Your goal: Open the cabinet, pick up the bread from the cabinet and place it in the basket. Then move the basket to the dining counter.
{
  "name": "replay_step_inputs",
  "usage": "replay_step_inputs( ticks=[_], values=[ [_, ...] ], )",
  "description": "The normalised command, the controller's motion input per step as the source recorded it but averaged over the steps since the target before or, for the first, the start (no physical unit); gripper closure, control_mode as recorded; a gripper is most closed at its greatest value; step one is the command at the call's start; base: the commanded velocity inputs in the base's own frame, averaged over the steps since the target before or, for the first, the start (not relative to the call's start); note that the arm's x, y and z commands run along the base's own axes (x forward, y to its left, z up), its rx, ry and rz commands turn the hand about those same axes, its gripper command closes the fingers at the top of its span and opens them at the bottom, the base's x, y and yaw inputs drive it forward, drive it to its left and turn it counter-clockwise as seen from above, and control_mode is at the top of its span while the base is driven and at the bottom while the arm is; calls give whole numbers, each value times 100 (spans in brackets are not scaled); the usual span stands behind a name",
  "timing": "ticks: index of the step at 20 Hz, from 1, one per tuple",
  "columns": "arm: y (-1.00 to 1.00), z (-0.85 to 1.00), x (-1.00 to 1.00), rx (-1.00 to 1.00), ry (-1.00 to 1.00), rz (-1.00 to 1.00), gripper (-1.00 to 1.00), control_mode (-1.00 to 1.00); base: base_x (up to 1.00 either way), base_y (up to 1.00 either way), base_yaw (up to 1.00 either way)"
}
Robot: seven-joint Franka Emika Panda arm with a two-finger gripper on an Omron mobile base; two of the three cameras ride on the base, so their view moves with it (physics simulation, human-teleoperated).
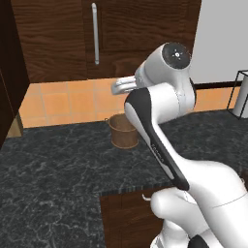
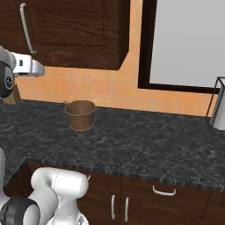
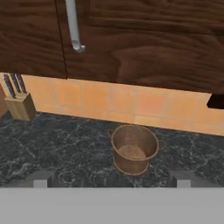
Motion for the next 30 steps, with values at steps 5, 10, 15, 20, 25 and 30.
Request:
replay_step_inputs(
  ticks=[5, 10, 15, 20, 25, 30],
  values=[
    [32, 41, 9, 1, -7, 0, -100, -100, 0, 0, 0],
    [23, 36, 27, 1, -6, 0, -100, -100, 0, 0, 0],
    [16, 43, 31, 1, -6, 0, -100, -100, 0, 0, 0],
    [37, 21, 34, 3, -4, 0, -100, -100, 0, 0, 0],
    [16, 1, 49, 1, -1, 0, -100, -100, 0, 0, 0],
    [0, 0, 53, 0, 0, 0, -100, -100, 0, 0, 0]
  ],
)
